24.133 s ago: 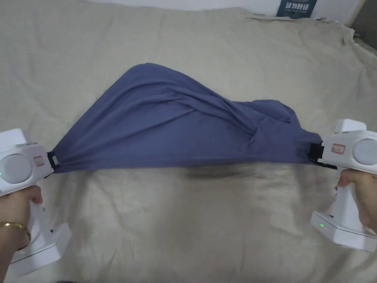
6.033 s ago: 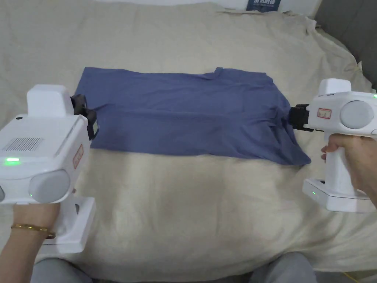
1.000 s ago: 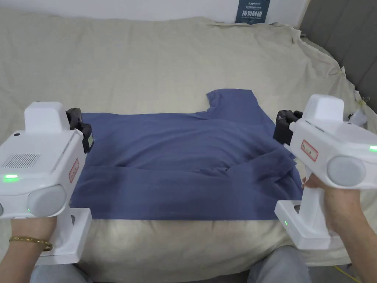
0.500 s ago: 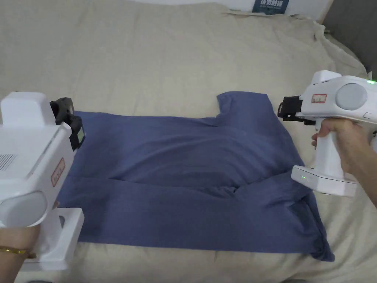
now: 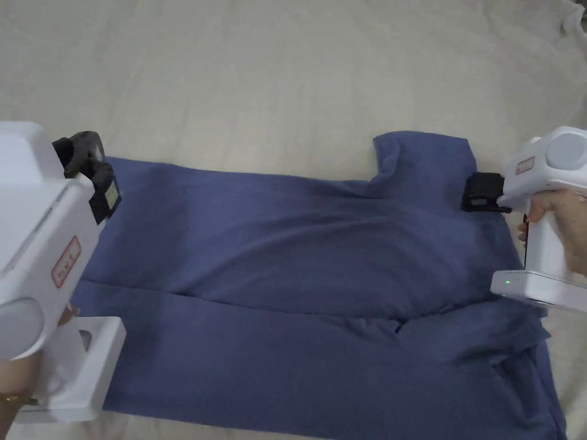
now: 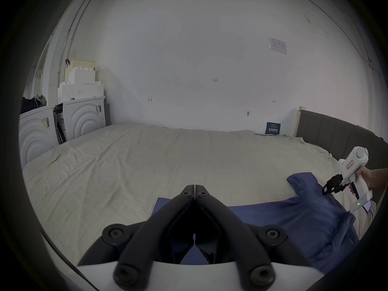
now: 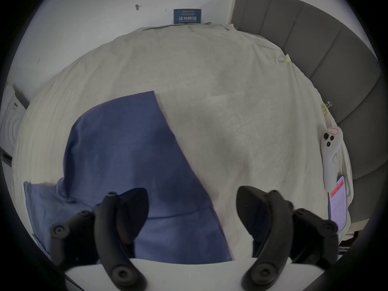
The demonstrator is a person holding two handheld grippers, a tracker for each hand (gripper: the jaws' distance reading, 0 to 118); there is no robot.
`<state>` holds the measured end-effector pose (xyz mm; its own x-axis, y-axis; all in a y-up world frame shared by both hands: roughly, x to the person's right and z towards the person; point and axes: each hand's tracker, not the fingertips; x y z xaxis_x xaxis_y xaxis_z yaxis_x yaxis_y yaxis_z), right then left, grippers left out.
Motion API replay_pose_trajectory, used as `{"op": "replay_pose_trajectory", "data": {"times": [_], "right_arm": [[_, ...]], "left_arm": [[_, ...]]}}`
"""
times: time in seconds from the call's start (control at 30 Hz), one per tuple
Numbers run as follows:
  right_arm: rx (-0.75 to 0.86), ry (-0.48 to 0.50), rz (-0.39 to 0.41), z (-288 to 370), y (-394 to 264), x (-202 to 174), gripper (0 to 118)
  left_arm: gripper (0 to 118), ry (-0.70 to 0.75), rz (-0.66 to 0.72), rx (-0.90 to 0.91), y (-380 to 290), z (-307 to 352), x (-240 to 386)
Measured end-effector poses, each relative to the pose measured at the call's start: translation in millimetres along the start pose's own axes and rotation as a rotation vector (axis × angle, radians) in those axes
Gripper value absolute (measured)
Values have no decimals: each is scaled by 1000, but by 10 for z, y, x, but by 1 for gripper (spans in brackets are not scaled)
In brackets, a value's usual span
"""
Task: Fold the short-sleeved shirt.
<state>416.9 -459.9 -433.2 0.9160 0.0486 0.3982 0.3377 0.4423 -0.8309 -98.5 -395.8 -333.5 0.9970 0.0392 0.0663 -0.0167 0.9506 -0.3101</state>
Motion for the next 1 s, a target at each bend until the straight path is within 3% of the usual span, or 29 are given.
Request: {"op": "replay_pose_trajectory", "data": {"times": [0.23,0.3,0.33,0.43,0.5,0.57,0.63,0.67,0.83,1.0], "right_arm": [[-10,13,-42,-161,25,51,54],[9,27,-19,-140,30,40,24],[12,25,-4,-125,38,34,3],[3,60,-6,-71,69,19,2],[4,71,6,-23,65,5,2],[18,65,16,34,75,5,2],[26,75,15,107,89,29,2],[34,78,14,157,90,25,2],[57,82,13,283,143,42,2],[56,74,40,258,135,-10,2]], "left_arm": [[0,8,-11,-32,-24,-173,18],[0,5,-24,-45,-12,-228,12],[0,7,-25,-50,-2,-240,13],[7,13,-35,-71,37,-335,-10],[37,9,-34,-114,103,-425,-67],[84,-13,13,-188,195,-565,-168],[108,-27,51,-246,271,-763,-309],[113,-4,65,-264,320,-871,-369],[113,-42,59,-458,514,-1400,-623],[107,-9,56,-594,464,-1819,-630]]}}
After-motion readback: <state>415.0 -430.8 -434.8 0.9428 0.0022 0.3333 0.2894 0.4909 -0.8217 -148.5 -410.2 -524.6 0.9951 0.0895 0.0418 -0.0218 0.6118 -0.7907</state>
